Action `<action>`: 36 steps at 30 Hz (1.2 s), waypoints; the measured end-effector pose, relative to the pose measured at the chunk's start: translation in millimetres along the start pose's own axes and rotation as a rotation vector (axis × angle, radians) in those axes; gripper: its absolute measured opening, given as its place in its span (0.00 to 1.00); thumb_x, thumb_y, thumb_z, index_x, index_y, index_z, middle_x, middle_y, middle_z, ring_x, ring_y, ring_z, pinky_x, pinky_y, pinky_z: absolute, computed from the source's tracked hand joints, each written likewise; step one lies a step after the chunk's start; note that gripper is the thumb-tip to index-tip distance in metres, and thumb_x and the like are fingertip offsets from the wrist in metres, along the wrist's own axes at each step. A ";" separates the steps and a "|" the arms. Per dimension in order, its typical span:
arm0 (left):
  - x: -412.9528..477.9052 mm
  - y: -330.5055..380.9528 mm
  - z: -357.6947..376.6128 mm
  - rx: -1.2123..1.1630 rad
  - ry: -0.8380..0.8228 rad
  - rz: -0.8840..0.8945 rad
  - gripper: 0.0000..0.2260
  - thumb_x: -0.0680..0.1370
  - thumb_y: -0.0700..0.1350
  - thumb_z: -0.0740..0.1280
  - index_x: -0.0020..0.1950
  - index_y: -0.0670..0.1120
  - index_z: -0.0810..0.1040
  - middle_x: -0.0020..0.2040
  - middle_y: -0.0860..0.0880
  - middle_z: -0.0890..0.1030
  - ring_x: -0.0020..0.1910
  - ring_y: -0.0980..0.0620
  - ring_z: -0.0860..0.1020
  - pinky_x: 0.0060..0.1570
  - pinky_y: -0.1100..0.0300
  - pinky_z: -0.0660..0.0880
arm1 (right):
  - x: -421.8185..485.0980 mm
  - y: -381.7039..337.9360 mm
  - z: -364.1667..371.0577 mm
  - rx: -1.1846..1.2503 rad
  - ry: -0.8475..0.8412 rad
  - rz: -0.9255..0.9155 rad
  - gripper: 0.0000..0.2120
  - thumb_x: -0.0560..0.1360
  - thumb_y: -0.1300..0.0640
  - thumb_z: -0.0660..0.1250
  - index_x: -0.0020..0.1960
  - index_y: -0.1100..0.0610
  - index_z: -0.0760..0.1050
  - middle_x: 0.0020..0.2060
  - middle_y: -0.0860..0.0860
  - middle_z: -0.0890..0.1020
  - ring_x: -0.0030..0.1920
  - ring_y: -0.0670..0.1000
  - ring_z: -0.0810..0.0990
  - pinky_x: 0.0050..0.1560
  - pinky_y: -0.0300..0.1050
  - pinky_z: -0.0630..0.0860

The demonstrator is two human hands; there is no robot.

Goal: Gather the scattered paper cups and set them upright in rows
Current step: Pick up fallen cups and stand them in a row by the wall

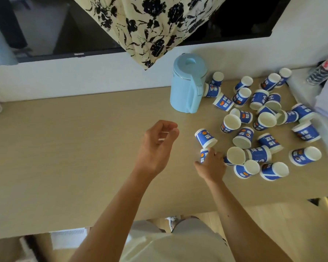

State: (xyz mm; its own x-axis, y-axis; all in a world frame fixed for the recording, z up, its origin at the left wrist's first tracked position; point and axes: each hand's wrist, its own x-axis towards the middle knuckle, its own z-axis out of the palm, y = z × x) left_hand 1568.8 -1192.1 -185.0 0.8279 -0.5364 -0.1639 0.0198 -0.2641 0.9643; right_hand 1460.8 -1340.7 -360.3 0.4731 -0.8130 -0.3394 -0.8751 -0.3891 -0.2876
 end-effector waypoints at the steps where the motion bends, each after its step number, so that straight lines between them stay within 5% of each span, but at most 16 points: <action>1: 1.1 -0.6 0.3 -0.001 -0.004 -0.002 0.12 0.76 0.52 0.65 0.53 0.48 0.81 0.51 0.49 0.85 0.50 0.49 0.83 0.52 0.52 0.78 | 0.8 0.0 1.7 -0.002 0.000 0.005 0.31 0.71 0.52 0.72 0.69 0.60 0.67 0.61 0.61 0.74 0.63 0.62 0.74 0.59 0.54 0.76; 11: 12.4 -22.1 6.7 0.045 -0.007 -0.060 0.07 0.79 0.48 0.67 0.53 0.47 0.81 0.50 0.51 0.84 0.50 0.49 0.83 0.49 0.58 0.77 | 8.0 1.1 15.8 0.164 -0.029 -0.017 0.35 0.73 0.59 0.73 0.76 0.57 0.62 0.65 0.60 0.71 0.64 0.61 0.73 0.54 0.55 0.76; 15: 20.1 -36.3 11.3 0.110 0.002 -0.095 0.04 0.80 0.46 0.68 0.52 0.49 0.81 0.44 0.56 0.82 0.45 0.58 0.81 0.39 0.74 0.69 | 9.7 -5.9 11.4 0.299 -0.018 -0.039 0.32 0.68 0.62 0.75 0.68 0.60 0.66 0.61 0.58 0.75 0.59 0.60 0.77 0.53 0.54 0.78; 17: 22.8 -40.8 13.3 0.129 -0.024 -0.136 0.04 0.80 0.45 0.67 0.54 0.49 0.80 0.46 0.56 0.82 0.46 0.58 0.80 0.39 0.74 0.69 | 11.8 -12.6 4.9 0.356 -0.072 -0.078 0.27 0.68 0.61 0.76 0.62 0.59 0.69 0.56 0.56 0.77 0.54 0.59 0.79 0.52 0.54 0.79; 22: 24.3 -53.8 11.7 0.498 -0.295 0.014 0.29 0.71 0.30 0.65 0.71 0.46 0.73 0.66 0.50 0.76 0.63 0.50 0.74 0.60 0.58 0.71 | 24.4 -34.9 -28.6 0.479 -0.358 -0.159 0.18 0.69 0.57 0.75 0.58 0.53 0.78 0.50 0.47 0.82 0.48 0.49 0.82 0.43 0.40 0.75; 26: 23.9 -66.5 14.1 0.660 -0.430 0.100 0.38 0.67 0.33 0.68 0.77 0.50 0.66 0.71 0.52 0.71 0.71 0.50 0.67 0.66 0.54 0.67 | 32.2 -56.8 -62.1 0.541 -0.594 -0.191 0.23 0.68 0.55 0.77 0.62 0.51 0.77 0.50 0.48 0.84 0.49 0.45 0.83 0.42 0.38 0.74; 31: 24.2 -85.0 22.9 0.755 -0.257 0.241 0.31 0.67 0.43 0.78 0.68 0.50 0.74 0.59 0.53 0.77 0.57 0.48 0.75 0.61 0.55 0.66 | 30.9 -68.8 -85.6 0.508 -0.740 -0.226 0.38 0.55 0.41 0.75 0.64 0.44 0.71 0.52 0.51 0.84 0.55 0.51 0.84 0.56 0.49 0.81; 34: 24.8 -93.2 20.4 0.734 -0.113 0.215 0.29 0.65 0.47 0.81 0.63 0.50 0.77 0.54 0.53 0.80 0.51 0.48 0.77 0.58 0.53 0.68 | 41.7 -68.0 -86.4 0.636 -0.807 -0.230 0.29 0.63 0.37 0.74 0.61 0.45 0.74 0.50 0.50 0.85 0.51 0.51 0.85 0.48 0.47 0.81; 36: 24.3 -96.3 14.5 0.685 -0.037 0.159 0.31 0.64 0.48 0.82 0.64 0.50 0.77 0.55 0.54 0.81 0.52 0.48 0.79 0.59 0.52 0.70 | 57.4 -63.7 -83.3 0.691 -0.640 -0.247 0.16 0.73 0.45 0.69 0.58 0.49 0.76 0.52 0.51 0.85 0.51 0.52 0.85 0.50 0.49 0.79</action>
State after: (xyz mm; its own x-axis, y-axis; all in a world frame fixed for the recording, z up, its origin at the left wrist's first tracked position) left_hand 1578.9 -1191.4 -284.9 0.7713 -0.6344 -0.0508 -0.4677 -0.6191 0.6309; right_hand 1535.2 -1398.6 -286.9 0.7796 -0.2744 -0.5630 -0.5880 -0.0114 -0.8088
